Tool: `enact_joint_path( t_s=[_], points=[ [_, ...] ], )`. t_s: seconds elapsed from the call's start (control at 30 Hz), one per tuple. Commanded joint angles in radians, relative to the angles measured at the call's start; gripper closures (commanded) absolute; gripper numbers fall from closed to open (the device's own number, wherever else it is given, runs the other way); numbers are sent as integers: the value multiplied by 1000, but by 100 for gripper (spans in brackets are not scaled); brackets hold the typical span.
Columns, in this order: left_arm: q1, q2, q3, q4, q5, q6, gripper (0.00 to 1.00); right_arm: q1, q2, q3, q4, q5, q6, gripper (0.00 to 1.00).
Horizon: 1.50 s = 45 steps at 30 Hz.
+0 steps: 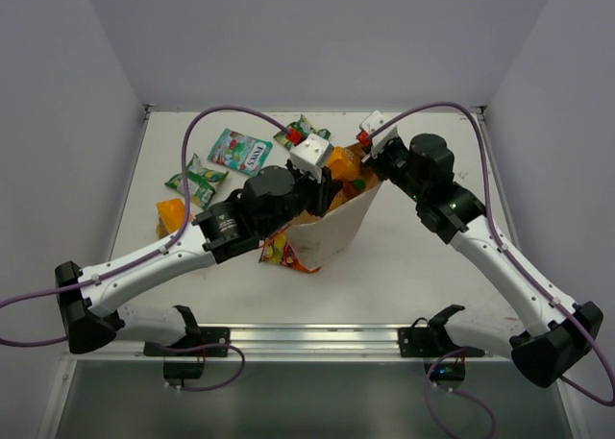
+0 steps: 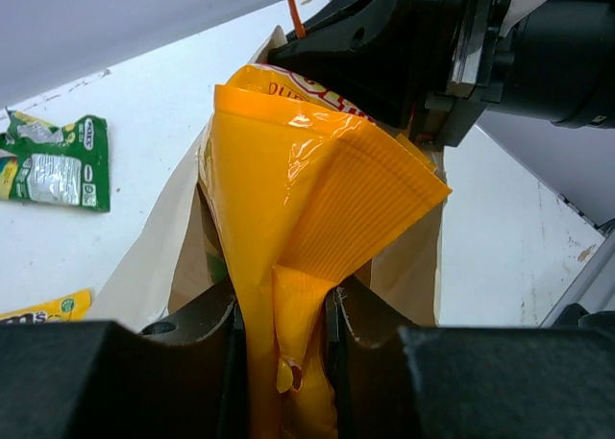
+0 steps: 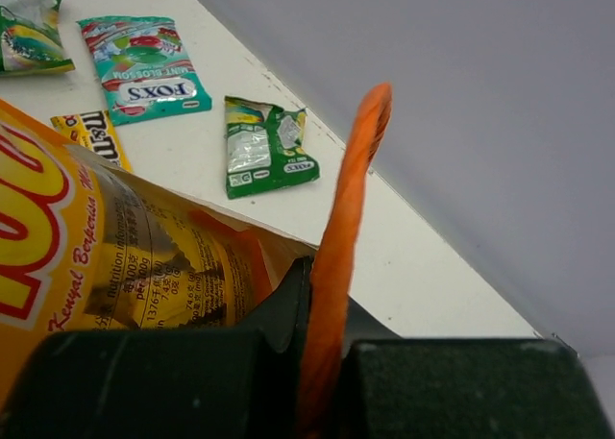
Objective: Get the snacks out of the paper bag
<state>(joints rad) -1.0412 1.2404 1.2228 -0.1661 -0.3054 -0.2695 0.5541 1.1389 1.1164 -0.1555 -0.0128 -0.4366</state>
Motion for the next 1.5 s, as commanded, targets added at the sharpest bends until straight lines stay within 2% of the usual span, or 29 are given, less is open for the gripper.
enact_joint_path(
  t_s=[0.0,0.2,0.43,0.53,0.7,1.0,1.17,1.3,1.47],
  points=[
    [3,9,147,270,3,-11,100,-30,19,63,-161,102,27,100],
    [3,95,103,358,47,-5,100,1,62,151,-188,79,16,100],
    [3,208,165,196,77,30,100,6,52,134,-161,115,-10,100],
    [3,220,117,198,74,6,100,6,35,137,-153,108,-10,100],
    [3,173,99,220,51,1,100,1,45,100,-139,160,-45,100],
    [4,12,262,36,-66,23,100,-141,21,-56,-99,221,-11,100],
    [4,-82,296,86,-87,61,100,-157,22,-70,-99,304,24,100],
    [4,-108,328,77,-259,105,100,-174,10,-72,-99,332,62,100],
    [7,-138,247,215,-264,124,100,-181,-8,-66,-119,376,94,100]
  ],
)
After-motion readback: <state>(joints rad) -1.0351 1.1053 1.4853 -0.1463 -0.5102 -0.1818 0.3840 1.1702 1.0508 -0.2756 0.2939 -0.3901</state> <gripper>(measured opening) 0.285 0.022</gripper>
